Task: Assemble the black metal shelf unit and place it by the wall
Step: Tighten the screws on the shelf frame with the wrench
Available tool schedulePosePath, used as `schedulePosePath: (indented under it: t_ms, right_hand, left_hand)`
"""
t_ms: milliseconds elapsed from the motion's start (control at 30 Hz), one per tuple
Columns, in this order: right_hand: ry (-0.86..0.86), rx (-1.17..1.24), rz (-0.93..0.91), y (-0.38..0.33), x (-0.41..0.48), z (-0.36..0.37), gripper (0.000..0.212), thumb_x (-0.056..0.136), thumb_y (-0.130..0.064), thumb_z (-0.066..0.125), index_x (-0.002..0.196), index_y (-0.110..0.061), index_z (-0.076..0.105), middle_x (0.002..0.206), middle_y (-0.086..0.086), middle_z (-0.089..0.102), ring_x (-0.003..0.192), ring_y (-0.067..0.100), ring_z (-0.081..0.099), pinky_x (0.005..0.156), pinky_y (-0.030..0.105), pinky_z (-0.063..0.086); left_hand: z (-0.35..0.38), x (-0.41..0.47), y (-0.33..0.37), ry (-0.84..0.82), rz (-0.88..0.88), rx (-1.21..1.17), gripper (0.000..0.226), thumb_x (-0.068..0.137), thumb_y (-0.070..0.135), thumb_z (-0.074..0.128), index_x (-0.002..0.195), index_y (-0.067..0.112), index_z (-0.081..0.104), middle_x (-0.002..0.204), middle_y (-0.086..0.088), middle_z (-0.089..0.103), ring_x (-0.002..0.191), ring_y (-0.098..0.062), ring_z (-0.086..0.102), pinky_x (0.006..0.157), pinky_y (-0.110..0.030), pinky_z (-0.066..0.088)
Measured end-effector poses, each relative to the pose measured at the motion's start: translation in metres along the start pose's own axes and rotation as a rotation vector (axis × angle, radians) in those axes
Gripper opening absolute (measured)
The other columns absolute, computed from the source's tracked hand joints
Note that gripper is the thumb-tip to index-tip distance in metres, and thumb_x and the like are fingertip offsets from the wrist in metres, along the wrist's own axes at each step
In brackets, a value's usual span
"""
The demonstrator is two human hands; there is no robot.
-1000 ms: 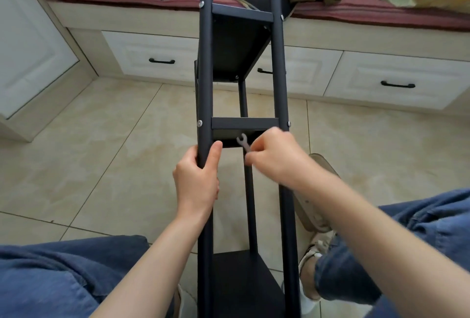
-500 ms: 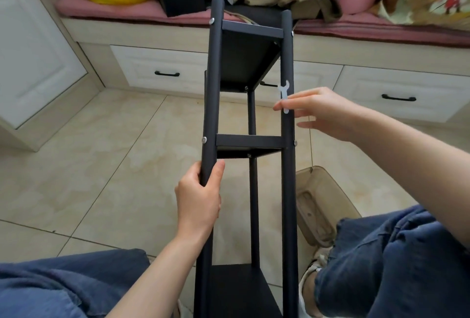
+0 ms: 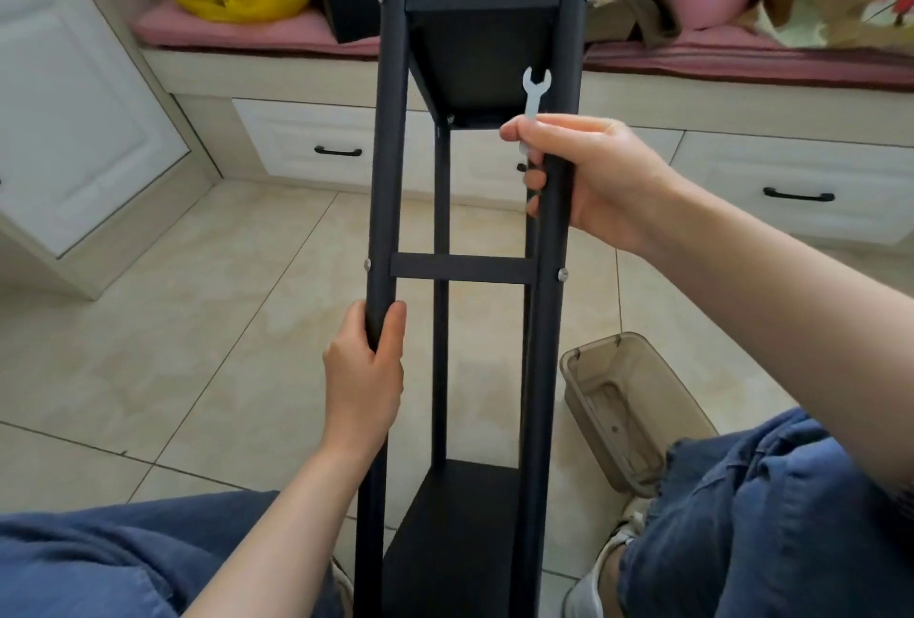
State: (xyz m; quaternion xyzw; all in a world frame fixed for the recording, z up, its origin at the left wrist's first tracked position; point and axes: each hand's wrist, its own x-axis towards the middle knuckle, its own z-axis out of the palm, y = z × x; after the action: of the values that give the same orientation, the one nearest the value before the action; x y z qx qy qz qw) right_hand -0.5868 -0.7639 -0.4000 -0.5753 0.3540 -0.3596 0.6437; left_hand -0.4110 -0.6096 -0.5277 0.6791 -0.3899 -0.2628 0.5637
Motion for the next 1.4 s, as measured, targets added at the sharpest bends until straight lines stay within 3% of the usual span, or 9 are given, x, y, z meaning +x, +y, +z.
schedulePosePath:
  t_ms: [233,400,467,567,733,900,1067,1233,1400]
  right_hand:
    - [-0.146,0.073,-0.093,-0.014,-0.001,0.028,0.014,0.094,-0.021,0.065,0.098,-0.012,0.076,0.07,-0.006,0.057,0.068,0.012,0.049,0.073,0.033,0.047]
    - [-0.135,0.008,-0.162,-0.016,0.0,0.044,0.015,0.095,-0.02,0.065,0.1,-0.012,0.076,0.073,-0.012,0.067,0.068,0.01,0.05,0.074,0.029,0.048]
    - [-0.1,-0.012,-0.171,-0.016,0.002,0.047,0.016,0.095,-0.021,0.065,0.101,-0.012,0.077,0.077,-0.007,0.067,0.069,0.011,0.049,0.074,0.029,0.048]
    - [-0.049,-0.049,-0.174,-0.015,0.004,0.053,0.016,0.094,-0.021,0.066,0.101,-0.012,0.077,0.085,0.0,0.068,0.071,0.014,0.049,0.074,0.029,0.049]
    - [-0.044,-0.113,-0.183,-0.008,0.004,0.064,0.016,0.094,-0.02,0.066,0.099,-0.011,0.078,0.07,-0.005,0.065,0.069,0.016,0.048,0.071,0.028,0.049]
    - [-0.094,-0.27,-0.211,-0.01,0.002,0.067,0.016,0.094,-0.022,0.066,0.1,-0.013,0.078,0.057,-0.012,0.058,0.066,0.012,0.05,0.069,0.023,0.051]
    - [-0.126,-0.356,-0.23,-0.013,0.0,0.072,0.015,0.093,-0.024,0.068,0.097,-0.015,0.079,0.064,-0.008,0.058,0.069,0.011,0.053,0.075,0.026,0.055]
    - [-0.14,-0.396,-0.222,-0.017,-0.004,0.071,0.012,0.091,-0.023,0.069,0.093,-0.019,0.08,0.078,-0.018,0.067,0.082,0.008,0.057,0.082,0.031,0.06]
    - [-0.113,-0.398,-0.207,-0.016,-0.009,0.058,0.012,0.091,-0.023,0.069,0.094,-0.019,0.08,0.099,-0.005,0.072,0.095,0.013,0.065,0.086,0.033,0.059]
  left_hand:
    - [-0.002,0.018,-0.003,0.031,-0.01,0.088,0.026,0.106,0.031,0.046,0.095,0.009,0.055,0.079,-0.009,0.057,0.062,-0.016,0.053,0.056,-0.021,0.046]
    - [0.002,0.014,0.007,0.186,0.088,0.26,0.03,0.104,0.026,0.049,0.133,0.02,0.053,0.113,0.009,0.049,0.106,-0.012,0.047,0.089,-0.028,0.041]
    - [0.008,0.0,0.022,0.201,0.156,0.216,0.029,0.104,0.026,0.049,0.132,0.021,0.053,0.118,0.01,0.048,0.112,-0.009,0.047,0.093,-0.023,0.041]
    - [0.021,-0.027,0.04,0.06,0.13,0.036,0.016,0.102,0.038,0.045,0.113,0.033,0.055,0.11,0.012,0.057,0.1,-0.002,0.058,0.083,-0.015,0.048]
    - [0.032,-0.046,0.038,-0.169,-0.018,-0.048,0.013,0.099,0.041,0.054,0.104,0.028,0.054,0.084,0.0,0.06,0.07,-0.018,0.063,0.061,-0.032,0.059]
    - [0.034,-0.044,0.028,-0.115,0.005,0.054,0.016,0.095,0.044,0.054,0.093,0.03,0.047,0.067,0.0,0.051,0.052,-0.009,0.05,0.048,-0.022,0.045]
    - [0.037,-0.049,0.028,-0.069,0.0,0.042,0.03,0.082,0.058,0.05,0.089,0.029,0.048,0.065,0.002,0.048,0.051,-0.012,0.05,0.048,-0.028,0.05]
    - [0.041,-0.053,0.027,-0.012,0.054,0.055,0.024,0.092,0.035,0.065,0.082,0.024,0.047,0.061,0.005,0.041,0.051,-0.006,0.047,0.048,-0.017,0.041]
    - [0.046,-0.052,0.027,-0.024,0.062,0.059,0.022,0.093,0.031,0.066,0.081,0.024,0.05,0.06,0.009,0.041,0.054,-0.004,0.048,0.05,-0.015,0.041]
